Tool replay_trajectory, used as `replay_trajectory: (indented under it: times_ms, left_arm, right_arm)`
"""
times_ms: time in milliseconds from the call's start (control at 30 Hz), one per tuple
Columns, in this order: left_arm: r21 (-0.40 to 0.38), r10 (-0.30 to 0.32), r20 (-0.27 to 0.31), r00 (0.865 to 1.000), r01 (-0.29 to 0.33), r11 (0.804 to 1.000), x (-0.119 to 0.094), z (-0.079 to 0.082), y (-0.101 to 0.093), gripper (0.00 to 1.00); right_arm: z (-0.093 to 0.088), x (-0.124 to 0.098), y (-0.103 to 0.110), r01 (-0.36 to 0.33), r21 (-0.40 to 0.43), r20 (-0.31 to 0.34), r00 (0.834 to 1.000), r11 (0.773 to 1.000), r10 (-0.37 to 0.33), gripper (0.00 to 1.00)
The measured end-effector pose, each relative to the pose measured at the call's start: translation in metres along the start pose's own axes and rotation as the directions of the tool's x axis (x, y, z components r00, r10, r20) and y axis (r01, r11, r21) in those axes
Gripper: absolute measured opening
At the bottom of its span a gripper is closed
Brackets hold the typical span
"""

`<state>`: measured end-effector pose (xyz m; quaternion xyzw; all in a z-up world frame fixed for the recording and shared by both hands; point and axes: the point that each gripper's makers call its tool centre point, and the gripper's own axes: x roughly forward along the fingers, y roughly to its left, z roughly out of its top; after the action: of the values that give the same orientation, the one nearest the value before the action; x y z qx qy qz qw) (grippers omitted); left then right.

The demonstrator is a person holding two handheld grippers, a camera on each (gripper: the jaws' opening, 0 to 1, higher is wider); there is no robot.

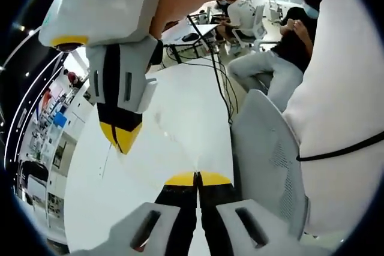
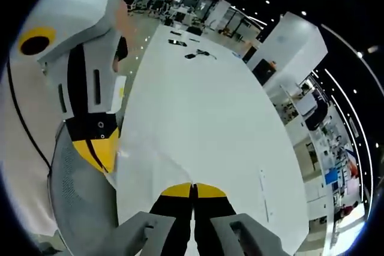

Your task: Arrange the food packaging bags into a neat stack by flattening each bag and aligning their edges.

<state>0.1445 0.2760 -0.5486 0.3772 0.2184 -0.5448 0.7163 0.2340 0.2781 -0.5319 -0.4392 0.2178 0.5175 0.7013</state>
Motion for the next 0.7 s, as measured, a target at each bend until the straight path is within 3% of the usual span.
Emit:
replay_trajectory:
  times_ms: [700]
  left_arm:
    - [-0.014, 0.034, 0.02, 0.999, -0.034, 0.999, -0.001, -0.003, 0.002, 0.0]
  right_arm:
    - [-0.001, -0.005, -0.013, 0.036, 0.035, 0.014, 0.999, 0.999, -0.036, 0.0]
